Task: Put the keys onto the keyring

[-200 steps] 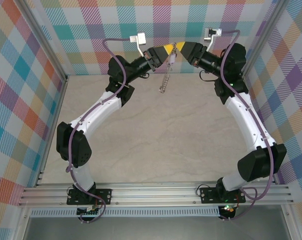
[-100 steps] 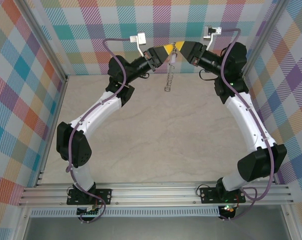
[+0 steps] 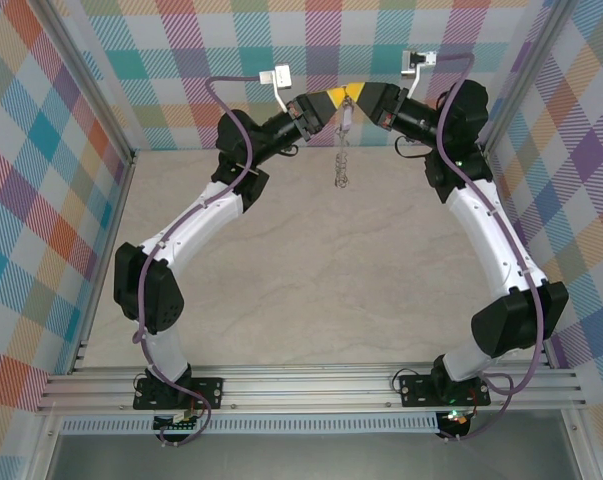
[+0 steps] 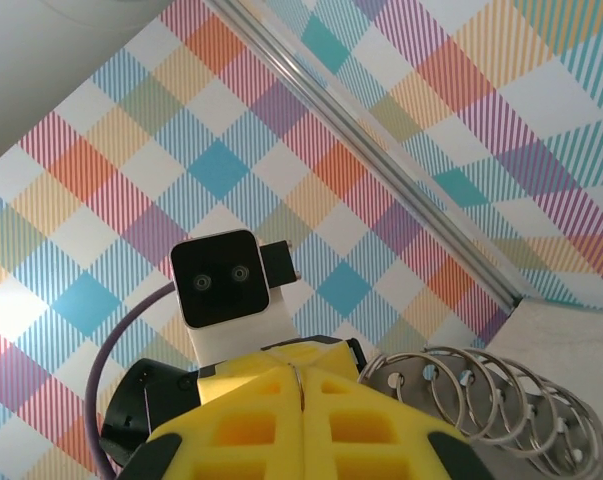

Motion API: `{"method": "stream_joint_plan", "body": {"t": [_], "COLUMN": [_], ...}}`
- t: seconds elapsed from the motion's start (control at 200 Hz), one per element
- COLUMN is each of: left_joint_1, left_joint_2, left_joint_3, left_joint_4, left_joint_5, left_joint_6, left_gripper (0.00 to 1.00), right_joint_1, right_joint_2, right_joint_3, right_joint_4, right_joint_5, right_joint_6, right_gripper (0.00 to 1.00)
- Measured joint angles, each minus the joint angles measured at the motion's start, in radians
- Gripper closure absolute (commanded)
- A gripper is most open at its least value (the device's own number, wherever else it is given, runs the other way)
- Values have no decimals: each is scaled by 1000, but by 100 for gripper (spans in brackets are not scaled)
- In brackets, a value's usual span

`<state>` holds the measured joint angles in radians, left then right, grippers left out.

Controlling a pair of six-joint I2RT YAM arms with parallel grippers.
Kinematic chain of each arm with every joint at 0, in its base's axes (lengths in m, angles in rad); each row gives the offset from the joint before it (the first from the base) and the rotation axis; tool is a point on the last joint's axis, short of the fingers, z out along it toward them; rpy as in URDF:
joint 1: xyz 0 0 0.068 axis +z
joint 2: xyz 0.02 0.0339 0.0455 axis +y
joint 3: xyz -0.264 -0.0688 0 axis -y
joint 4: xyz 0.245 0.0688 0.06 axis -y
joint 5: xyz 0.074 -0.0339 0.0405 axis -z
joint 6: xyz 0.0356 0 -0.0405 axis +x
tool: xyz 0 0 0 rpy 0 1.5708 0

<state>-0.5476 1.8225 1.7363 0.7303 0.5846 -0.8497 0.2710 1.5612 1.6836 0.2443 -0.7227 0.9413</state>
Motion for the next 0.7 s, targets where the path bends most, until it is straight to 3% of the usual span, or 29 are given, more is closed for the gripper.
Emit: {"method": "stream_joint_plan", "body": {"t": [0.04,0.185,0.33,0.525,0.7], "left_joint_1": [0,3,23,62,72], "left_joint_2": [1,1,-12,-68,-77], "left_joint_3": [2,13,15,47,168], "left_joint_4": [-3,-47,-143,-352,-530], "left_joint_5": [0,1,8,28,105], "left_joint_6": [0,18,90,244,393], "left_gripper": [100,73,55,48,49], "right_joint_1": [0,-2,-22,-51,-66], "right_joint_2": [0,0,0,5,32], "right_joint_3": [5,38,90,203,354], "right_joint_4": [-10,-89,-241,-535,-774], "right_joint_5": [0,-4,-42,-118,-190], "right_joint_6": [-9,-72,-174,-380,-575], "right_gripper": [100,100,100,100,100]}}
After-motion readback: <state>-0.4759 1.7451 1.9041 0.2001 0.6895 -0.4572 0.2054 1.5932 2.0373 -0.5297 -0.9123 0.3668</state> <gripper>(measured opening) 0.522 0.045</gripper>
